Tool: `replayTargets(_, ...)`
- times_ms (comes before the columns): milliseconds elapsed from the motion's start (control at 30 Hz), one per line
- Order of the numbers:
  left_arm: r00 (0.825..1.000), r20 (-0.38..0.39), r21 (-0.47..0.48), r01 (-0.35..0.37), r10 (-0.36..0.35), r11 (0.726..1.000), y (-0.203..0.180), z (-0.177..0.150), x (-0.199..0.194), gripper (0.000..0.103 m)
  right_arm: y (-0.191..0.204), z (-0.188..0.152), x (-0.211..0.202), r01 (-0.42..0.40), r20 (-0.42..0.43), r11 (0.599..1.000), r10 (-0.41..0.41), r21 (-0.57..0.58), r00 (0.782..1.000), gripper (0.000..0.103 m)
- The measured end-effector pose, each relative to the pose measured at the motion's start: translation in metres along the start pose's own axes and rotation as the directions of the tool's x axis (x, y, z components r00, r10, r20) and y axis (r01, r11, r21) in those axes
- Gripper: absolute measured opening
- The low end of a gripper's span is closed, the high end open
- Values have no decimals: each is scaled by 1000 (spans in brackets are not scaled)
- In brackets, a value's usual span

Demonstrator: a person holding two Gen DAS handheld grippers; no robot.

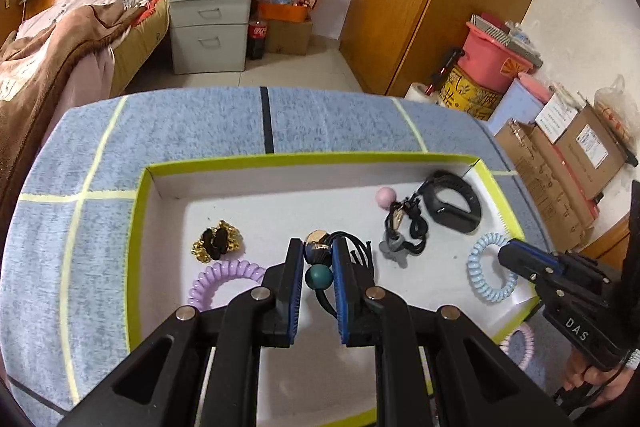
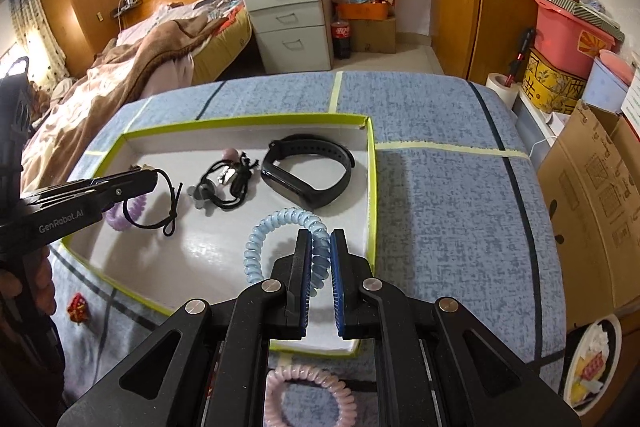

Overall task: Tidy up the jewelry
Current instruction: 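Carry the beaded elastic in the left tool and coil in the right tool into the lid, then open the left tool to drop the beaded elastic while the right tool releases the coil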

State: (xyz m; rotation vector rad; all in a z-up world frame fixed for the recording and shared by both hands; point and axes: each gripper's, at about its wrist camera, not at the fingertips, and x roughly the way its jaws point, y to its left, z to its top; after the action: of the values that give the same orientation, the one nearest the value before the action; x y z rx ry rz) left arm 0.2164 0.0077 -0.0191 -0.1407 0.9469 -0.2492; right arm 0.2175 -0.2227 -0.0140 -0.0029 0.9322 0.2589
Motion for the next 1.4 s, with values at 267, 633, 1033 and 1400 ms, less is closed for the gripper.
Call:
replayTargets(267,1000,-27,4,-5,5,1000,-3,-3,9,15,2,1,5,5,-4,1000,-5,-13,1000,10)
replayTargets(633,1000,-31,1,1,-1,1000,-3,-1,10,17,5,2,6,34,-5,999,-35,-40,999,10)
replayTargets(1033,1000,-19,18,10,-10,1000,-8,-4,3,35,8,1,3,5,6,999,-5,-39,1000,25)
replayTargets(1400,999,35,12,14,-14,1000,-8,-14,-29,42,12,-7,-18,-30,52,999,31,-35,998,35)
